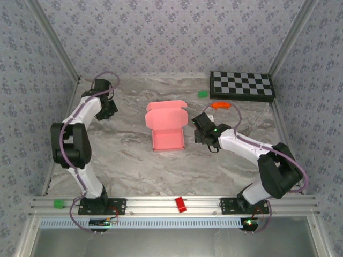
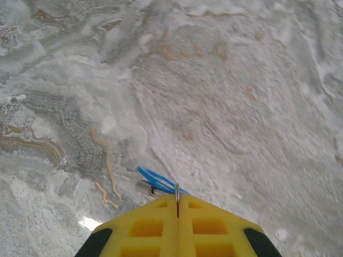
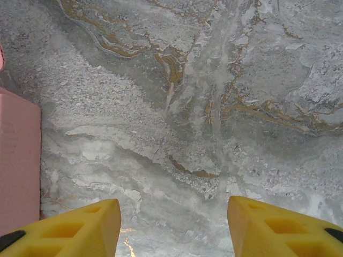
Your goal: Fold the paper box
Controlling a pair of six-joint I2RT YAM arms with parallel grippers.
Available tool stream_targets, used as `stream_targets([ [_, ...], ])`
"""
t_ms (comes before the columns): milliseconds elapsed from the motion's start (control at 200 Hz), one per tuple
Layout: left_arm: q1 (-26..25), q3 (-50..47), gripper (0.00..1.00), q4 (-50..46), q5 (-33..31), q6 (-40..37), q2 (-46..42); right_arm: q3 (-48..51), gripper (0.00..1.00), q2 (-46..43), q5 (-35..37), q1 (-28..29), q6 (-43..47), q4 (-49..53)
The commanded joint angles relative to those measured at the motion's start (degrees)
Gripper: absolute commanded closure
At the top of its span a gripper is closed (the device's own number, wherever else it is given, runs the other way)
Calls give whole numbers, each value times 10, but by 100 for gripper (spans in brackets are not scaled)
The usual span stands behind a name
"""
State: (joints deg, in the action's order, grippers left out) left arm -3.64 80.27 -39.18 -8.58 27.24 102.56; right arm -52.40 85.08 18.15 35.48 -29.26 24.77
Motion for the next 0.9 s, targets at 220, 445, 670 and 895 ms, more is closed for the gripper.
stream_targets([
  [220, -66, -80, 100, 6, 28, -66, -119, 18, 44, -2, -13, -9, -17, 4],
  [445, -106, -111, 100, 5, 108, -92, -182, 37, 45, 11, -44, -20, -22, -23],
  [670, -132, -114, 100, 6, 229, -102, -205, 36, 45, 40, -87, -21, -14, -62],
  [895, -195, -116, 100, 44, 279, -75, -184, 23, 47, 67, -99, -16, -15, -76],
])
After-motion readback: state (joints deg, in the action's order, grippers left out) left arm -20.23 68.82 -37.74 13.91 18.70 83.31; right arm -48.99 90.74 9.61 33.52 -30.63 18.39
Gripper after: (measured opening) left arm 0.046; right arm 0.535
